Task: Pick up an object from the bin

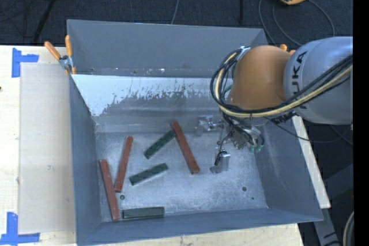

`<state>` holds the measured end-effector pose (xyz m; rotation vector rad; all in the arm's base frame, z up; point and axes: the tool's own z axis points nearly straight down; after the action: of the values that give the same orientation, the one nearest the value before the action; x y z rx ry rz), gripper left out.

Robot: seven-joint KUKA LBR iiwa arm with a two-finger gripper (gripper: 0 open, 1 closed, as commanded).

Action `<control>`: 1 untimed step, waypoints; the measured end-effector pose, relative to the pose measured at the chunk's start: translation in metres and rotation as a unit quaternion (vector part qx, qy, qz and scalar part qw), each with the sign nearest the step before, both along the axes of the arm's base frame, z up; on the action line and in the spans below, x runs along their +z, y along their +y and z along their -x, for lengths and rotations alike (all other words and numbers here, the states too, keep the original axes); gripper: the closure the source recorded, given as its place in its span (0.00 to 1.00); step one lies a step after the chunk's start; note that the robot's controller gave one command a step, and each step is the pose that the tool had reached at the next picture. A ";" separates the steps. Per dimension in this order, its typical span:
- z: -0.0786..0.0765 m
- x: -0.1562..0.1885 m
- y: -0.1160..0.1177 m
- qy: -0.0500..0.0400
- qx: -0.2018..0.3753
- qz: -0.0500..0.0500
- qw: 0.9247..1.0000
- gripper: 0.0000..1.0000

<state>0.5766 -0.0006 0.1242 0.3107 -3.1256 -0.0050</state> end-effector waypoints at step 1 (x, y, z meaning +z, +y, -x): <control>-0.012 0.002 0.010 -0.001 0.066 0.001 0.998 0.00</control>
Offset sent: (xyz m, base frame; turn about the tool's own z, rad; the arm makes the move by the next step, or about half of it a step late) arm 0.0369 0.0716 -0.0392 -0.0780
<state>0.5881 0.0092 0.1262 0.5176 -3.1005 -0.0002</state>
